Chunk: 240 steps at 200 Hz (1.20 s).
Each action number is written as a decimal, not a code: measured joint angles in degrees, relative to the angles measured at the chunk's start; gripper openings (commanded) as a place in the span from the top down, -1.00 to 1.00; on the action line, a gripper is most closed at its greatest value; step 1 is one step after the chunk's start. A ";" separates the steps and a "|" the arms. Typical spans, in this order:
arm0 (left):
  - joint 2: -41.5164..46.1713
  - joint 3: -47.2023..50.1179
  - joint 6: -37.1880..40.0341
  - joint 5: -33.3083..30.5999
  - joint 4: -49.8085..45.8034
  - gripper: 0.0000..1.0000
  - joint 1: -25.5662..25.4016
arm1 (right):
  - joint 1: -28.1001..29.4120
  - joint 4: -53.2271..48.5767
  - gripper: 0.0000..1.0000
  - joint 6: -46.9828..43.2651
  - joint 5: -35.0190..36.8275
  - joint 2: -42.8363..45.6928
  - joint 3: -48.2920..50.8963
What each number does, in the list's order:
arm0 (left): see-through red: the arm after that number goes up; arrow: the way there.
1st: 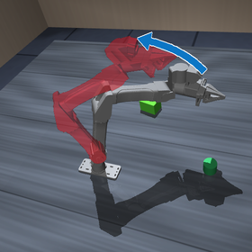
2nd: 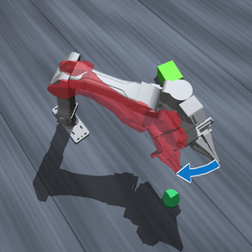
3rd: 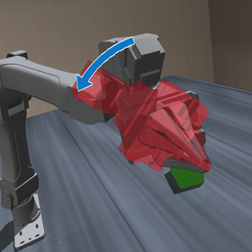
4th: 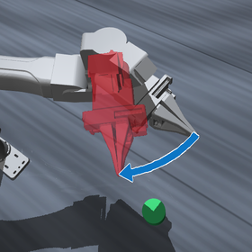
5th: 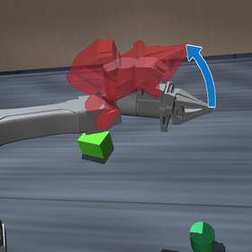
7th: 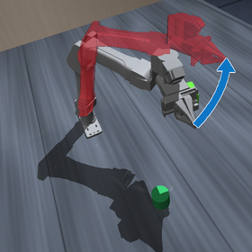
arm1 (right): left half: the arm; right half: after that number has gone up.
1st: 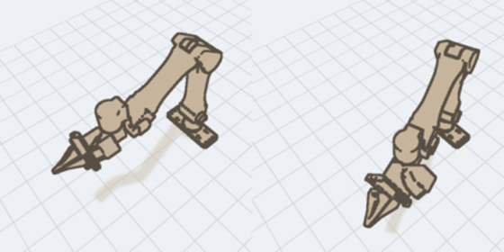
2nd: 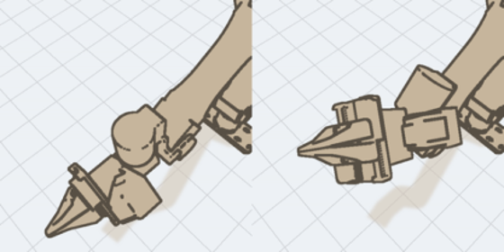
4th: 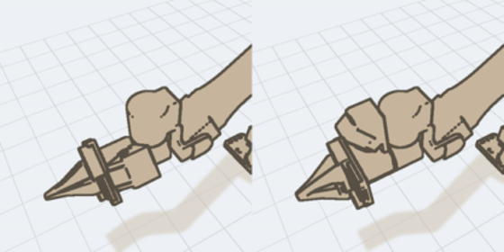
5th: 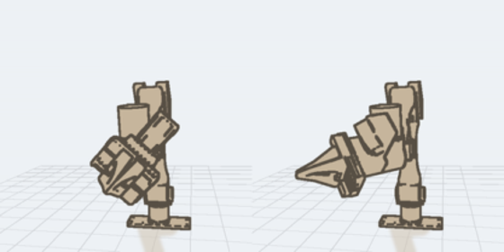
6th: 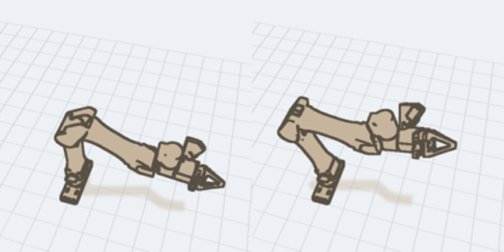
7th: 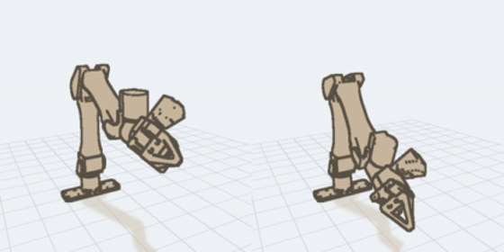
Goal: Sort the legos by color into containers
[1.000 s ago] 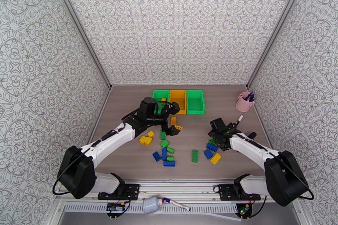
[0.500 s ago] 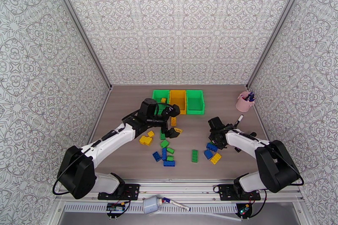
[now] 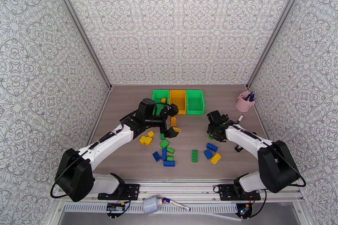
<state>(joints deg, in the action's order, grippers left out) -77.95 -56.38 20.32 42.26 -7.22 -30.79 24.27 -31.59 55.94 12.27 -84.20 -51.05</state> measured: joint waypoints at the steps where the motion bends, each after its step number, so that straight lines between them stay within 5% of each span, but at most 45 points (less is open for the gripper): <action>1: 0.11 0.07 -0.07 -0.07 -0.02 -0.99 0.04 | 0.07 0.04 0.46 -0.17 0.02 -0.04 -0.17; 95: 16.61 10.71 -5.66 -13.94 0.48 -0.99 2.19 | 8.90 7.41 0.54 -20.83 0.63 -18.60 -29.22; 189: 23.61 14.86 -9.86 -25.27 0.57 -0.99 2.21 | 9.49 8.85 0.49 -31.47 2.56 -42.62 -56.72; 219: 23.52 14.86 -9.84 -25.59 0.59 -0.99 2.25 | 9.49 6.23 0.28 -32.94 3.39 -47.65 -63.63; 240: 23.39 14.86 -9.84 -25.57 0.61 -0.99 2.45 | 9.49 4.85 -0.15 -33.22 3.48 -47.80 -64.37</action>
<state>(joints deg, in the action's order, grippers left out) -54.57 -41.52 10.48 16.69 -6.61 -28.34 33.76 -26.74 22.72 15.75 -132.00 -115.42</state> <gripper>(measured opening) 0.996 0.463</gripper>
